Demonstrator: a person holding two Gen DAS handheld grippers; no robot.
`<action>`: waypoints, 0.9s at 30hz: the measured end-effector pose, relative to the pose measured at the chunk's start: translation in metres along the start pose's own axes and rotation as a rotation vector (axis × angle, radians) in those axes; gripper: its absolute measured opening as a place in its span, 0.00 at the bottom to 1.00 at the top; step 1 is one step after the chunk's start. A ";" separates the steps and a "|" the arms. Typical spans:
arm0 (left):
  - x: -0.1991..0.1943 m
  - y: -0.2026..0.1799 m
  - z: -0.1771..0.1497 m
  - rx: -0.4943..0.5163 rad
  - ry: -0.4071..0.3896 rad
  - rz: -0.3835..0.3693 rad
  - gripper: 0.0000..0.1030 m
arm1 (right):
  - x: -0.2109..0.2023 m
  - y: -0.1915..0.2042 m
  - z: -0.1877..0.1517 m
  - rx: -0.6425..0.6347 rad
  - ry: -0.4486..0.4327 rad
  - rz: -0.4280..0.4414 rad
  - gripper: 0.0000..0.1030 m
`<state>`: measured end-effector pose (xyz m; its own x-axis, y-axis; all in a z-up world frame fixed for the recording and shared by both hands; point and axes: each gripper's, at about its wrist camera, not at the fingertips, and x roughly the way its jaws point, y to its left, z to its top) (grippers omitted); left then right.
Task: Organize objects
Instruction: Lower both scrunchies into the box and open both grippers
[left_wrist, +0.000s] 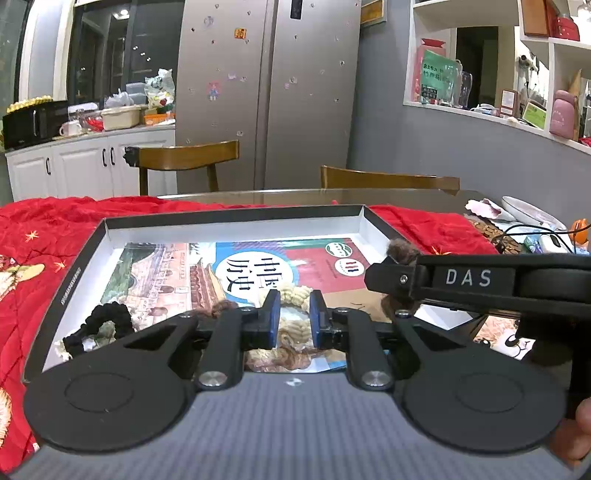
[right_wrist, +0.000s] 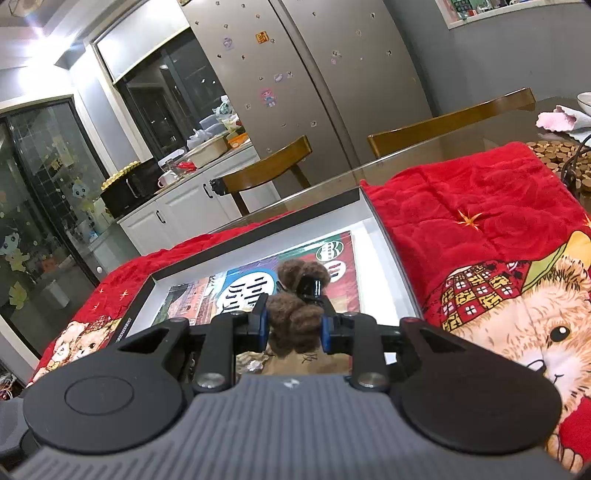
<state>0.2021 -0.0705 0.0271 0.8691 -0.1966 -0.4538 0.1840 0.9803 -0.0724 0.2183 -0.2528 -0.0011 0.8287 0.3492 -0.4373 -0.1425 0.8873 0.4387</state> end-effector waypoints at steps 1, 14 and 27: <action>0.000 0.001 0.001 -0.007 0.002 -0.003 0.25 | 0.000 -0.001 0.000 0.003 0.000 0.004 0.32; -0.014 0.010 0.011 -0.029 -0.029 -0.038 0.60 | -0.022 -0.002 0.010 0.053 -0.073 0.046 0.64; -0.047 0.031 0.050 -0.069 -0.062 -0.074 0.67 | -0.065 0.022 0.019 -0.010 -0.226 0.068 0.93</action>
<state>0.1895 -0.0319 0.0906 0.8815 -0.2678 -0.3888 0.2188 0.9615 -0.1661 0.1720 -0.2622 0.0519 0.9171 0.3329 -0.2194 -0.2065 0.8674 0.4528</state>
